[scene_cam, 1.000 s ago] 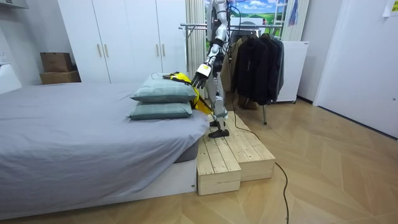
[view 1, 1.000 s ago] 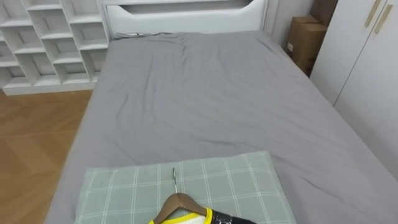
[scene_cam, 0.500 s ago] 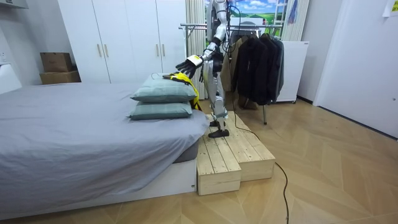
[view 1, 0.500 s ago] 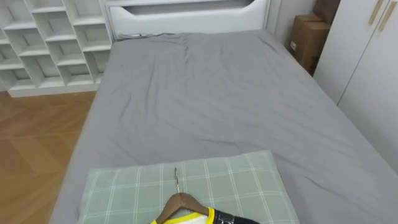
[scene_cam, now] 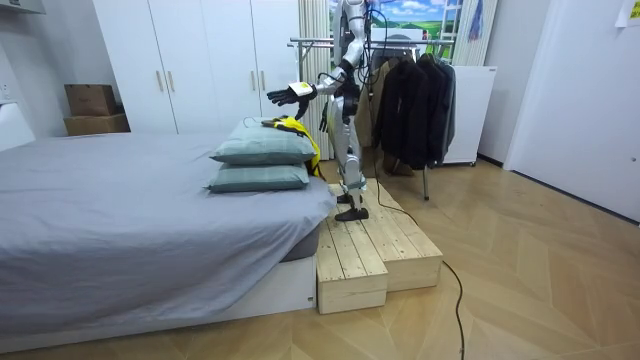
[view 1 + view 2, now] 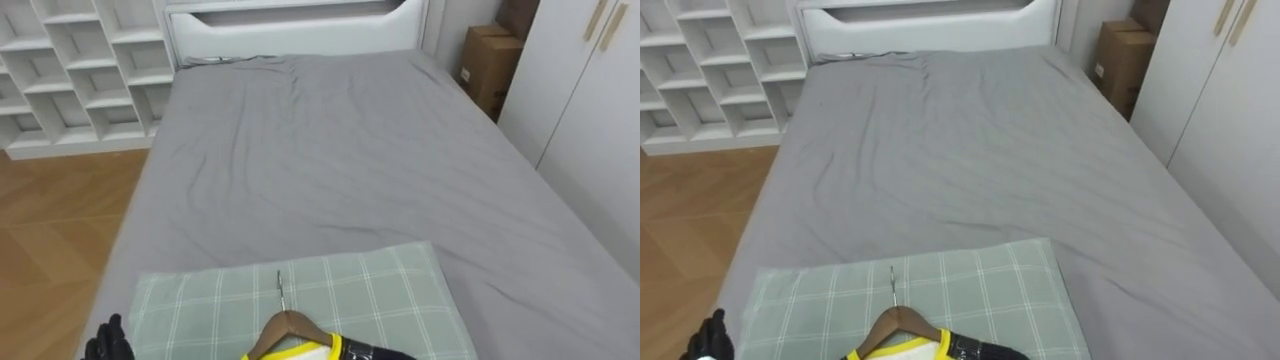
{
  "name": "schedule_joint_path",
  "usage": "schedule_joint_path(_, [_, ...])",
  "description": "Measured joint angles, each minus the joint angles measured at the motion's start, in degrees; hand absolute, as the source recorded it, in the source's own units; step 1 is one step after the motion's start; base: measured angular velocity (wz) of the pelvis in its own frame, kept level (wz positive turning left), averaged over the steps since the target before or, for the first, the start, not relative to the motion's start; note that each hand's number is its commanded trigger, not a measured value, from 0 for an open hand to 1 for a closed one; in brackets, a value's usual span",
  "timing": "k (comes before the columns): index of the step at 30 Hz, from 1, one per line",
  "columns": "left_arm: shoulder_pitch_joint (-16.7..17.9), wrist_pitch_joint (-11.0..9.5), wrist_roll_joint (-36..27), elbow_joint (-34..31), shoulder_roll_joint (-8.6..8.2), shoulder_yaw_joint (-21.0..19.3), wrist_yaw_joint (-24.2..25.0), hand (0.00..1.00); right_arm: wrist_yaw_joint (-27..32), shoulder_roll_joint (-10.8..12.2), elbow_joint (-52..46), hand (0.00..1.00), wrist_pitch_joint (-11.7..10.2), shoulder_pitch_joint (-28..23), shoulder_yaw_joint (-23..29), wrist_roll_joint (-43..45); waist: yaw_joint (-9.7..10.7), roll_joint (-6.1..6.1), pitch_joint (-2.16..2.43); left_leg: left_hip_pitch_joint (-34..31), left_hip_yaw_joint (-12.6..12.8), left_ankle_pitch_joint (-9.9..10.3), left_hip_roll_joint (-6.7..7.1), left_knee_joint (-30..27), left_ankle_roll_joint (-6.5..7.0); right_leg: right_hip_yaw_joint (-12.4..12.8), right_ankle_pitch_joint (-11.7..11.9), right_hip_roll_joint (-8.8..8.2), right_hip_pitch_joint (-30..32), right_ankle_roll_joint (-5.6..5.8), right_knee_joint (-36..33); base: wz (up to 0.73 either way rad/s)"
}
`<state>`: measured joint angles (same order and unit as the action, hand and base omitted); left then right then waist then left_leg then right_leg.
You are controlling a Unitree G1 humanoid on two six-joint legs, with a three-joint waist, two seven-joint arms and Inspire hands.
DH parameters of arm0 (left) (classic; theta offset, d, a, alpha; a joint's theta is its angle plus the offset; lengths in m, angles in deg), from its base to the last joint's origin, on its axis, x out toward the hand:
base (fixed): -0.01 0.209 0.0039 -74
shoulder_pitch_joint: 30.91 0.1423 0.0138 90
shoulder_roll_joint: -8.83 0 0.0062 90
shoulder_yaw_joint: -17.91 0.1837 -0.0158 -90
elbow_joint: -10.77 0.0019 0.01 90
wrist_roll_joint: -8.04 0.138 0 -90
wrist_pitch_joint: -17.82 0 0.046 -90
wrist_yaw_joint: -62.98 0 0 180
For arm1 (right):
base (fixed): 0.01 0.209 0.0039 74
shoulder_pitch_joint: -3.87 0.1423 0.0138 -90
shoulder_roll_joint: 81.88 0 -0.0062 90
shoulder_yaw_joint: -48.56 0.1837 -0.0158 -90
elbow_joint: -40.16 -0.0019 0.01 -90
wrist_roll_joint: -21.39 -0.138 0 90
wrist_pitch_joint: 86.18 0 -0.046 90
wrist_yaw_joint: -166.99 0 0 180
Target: Hang clothes
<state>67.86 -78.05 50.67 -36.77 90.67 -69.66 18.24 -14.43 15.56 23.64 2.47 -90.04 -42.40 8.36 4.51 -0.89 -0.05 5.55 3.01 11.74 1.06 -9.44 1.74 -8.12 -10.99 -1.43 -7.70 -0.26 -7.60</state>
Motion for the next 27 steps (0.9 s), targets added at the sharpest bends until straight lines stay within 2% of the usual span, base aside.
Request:
schedule_joint_path(12, [-0.2,-1.2,8.6,-3.4,0.20,6.0,0.3,0.00,-0.1,0.4,0.2,0.00,-2.5,0.0,-0.3,0.2,1.0,-0.34,0.16,-0.8,0.3,0.0,0.11,-0.1,0.03,0.9,0.0,-0.10,0.7,0.01,-0.1,-0.01])
schedule_joint_path(16, [-0.2,-1.3,8.8,-3.8,0.64,7.6,0.5,0.00,-0.1,0.4,0.2,0.00,-2.7,0.0,-0.3,0.1,1.5,-0.33,0.15,-0.6,0.9,0.0,0.09,-0.1,0.03,1.3,0.0,-0.09,0.7,0.01,-0.1,-0.05])
schedule_joint_path(20, [-0.2,-1.3,8.8,-3.5,1.01,9.8,0.7,0.00,-0.1,0.4,0.2,0.00,-2.7,0.0,-0.6,0.3,1.9,-0.19,-0.06,0.0,1.5,0.0,0.01,0.1,0.02,2.1,0.0,-0.02,0.1,0.01,-0.1,-0.08])
schedule_joint_path(27, [-0.2,-0.7,8.8,-1.9,1.16,10.5,2.9,0.00,-0.4,0.3,0.2,0.00,-2.3,0.0,-0.6,0.1,2.9,0.11,-0.17,0.2,2.0,0.0,-0.38,0.8,0.01,2.8,0.3,0.49,0.5,-0.16,-0.2,-0.03])
